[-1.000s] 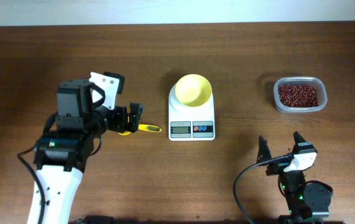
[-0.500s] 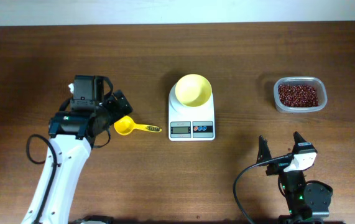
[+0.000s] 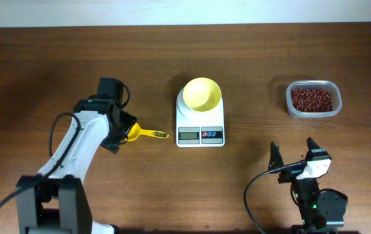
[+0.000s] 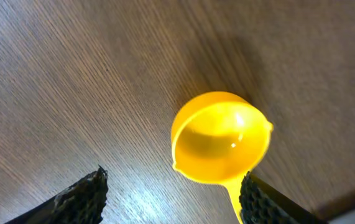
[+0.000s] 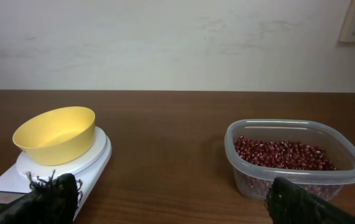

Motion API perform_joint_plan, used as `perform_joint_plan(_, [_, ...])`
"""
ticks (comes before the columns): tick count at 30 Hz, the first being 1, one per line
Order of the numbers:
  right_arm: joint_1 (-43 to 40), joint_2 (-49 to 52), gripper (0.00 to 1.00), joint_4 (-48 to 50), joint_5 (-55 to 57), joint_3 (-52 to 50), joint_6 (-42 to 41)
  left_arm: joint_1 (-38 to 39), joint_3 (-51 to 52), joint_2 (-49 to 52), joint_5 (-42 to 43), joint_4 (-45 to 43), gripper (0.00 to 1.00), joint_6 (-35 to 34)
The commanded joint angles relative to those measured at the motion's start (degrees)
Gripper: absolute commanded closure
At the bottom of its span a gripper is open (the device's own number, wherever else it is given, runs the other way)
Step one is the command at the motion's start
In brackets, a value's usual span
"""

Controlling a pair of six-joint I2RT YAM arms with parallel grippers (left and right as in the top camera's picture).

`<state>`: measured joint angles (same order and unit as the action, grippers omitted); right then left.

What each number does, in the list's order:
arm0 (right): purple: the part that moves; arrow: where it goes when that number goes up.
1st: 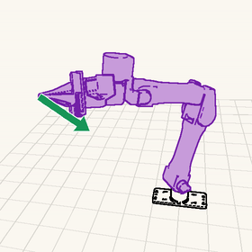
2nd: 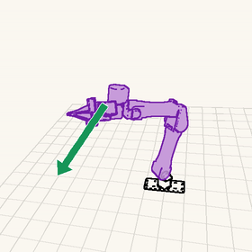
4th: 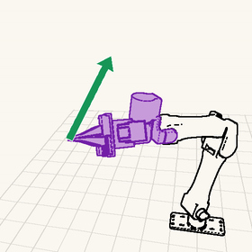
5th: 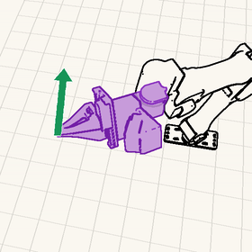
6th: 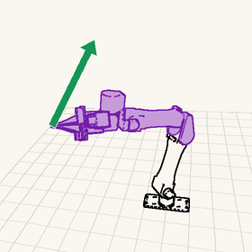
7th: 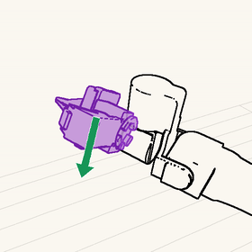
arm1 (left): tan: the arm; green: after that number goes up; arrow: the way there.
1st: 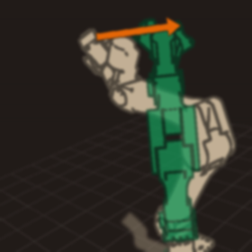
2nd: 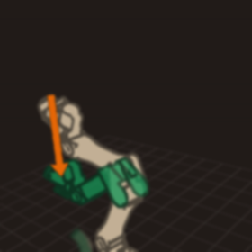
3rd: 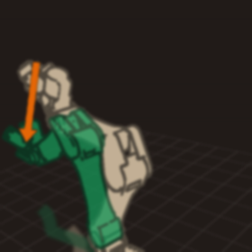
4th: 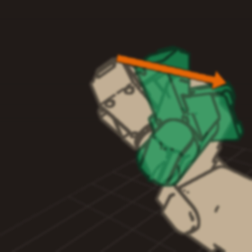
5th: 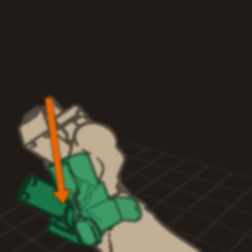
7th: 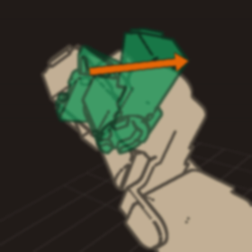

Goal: Scoop item into bowl and weigh 50g on scale
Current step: 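Reach the left gripper to the yellow scoop handle and grasp it, then lift the yellow scoop with the left gripper toward the scale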

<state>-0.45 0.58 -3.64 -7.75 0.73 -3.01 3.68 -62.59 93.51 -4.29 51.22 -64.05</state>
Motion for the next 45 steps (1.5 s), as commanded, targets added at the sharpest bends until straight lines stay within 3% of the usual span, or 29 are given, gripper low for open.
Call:
perform_joint_plan(1, [-0.28,-0.37,0.01,-0.20,0.09,-0.42,-0.39,-0.04,-0.22,2.93,0.46,0.02,0.33,-4.55])
perform_joint_plan(5, [-0.28,-0.37,0.01,-0.20,0.09,-0.42,-0.42,0.42,-0.13,5.79,0.66,-0.11,0.38,-12.55])
perform_joint_plan(8, [-0.28,-0.37,0.01,-0.20,0.07,-0.42,-0.39,2.23,-0.07,7.76,0.37,-2.25,0.37,-12.72])
perform_joint_plan(15, [-0.28,-0.37,0.01,-0.20,0.09,-0.42,-0.42,2.56,-0.02,12.90,-0.09,-4.74,0.54,-12.72])
perform_joint_plan(16, [-0.28,-0.37,0.01,-0.20,0.09,-0.42,-0.39,2.56,-0.02,12.90,-0.31,-5.11,0.59,-12.72])
perform_joint_plan(17, [-0.28,-0.37,0.01,-0.17,0.09,-0.42,-0.42,2.56,-0.02,12.90,-0.87,-5.11,0.83,-12.70])
perform_joint_plan(18, [-0.28,-0.37,0.01,-0.20,0.07,-0.42,-0.39,2.56,-0.02,12.90,-1.14,-5.09,1.00,-12.68])
perform_joint_plan(22, [-0.28,-0.37,0.02,-0.20,0.09,-0.42,-0.39,2.49,-0.04,12.87,-3.45,-3.15,1.00,-11.21])
perform_joint_plan(24, [-0.28,-0.37,0.01,-0.20,0.09,-0.42,-0.42,2.16,-0.37,12.74,-2.56,-3.15,1.00,-7.85])
perform_joint_plan(26, [-0.28,-0.37,0.01,-0.20,0.09,-0.42,-0.39,0.98,-1.68,11.91,-0.83,-3.17,1.00,0.20])
perform_joint_plan(28, [-0.28,-0.37,0.01,-0.20,0.09,-0.42,-0.39,-0.52,-3.52,11.06,5.92,-3.21,1.00,7.65])
perform_joint_plan(31, [-0.28,-0.37,0.01,-0.20,0.07,-0.42,-0.39,-2.34,-4.26,10.91,17.25,-3.82,1.00,13.42])
perform_joint_plan(38, [-0.28,-0.37,0.01,-0.20,0.09,-0.42,-0.42,-2.36,-4.79,6.82,12.15,-5.62,1.00,13.38])
perform_joint_plan(45, [-0.28,-0.37,0.01,-0.20,0.09,-0.42,-0.39,-2.36,-5.14,-11.80,5.31,-6.38,1.00,13.33])
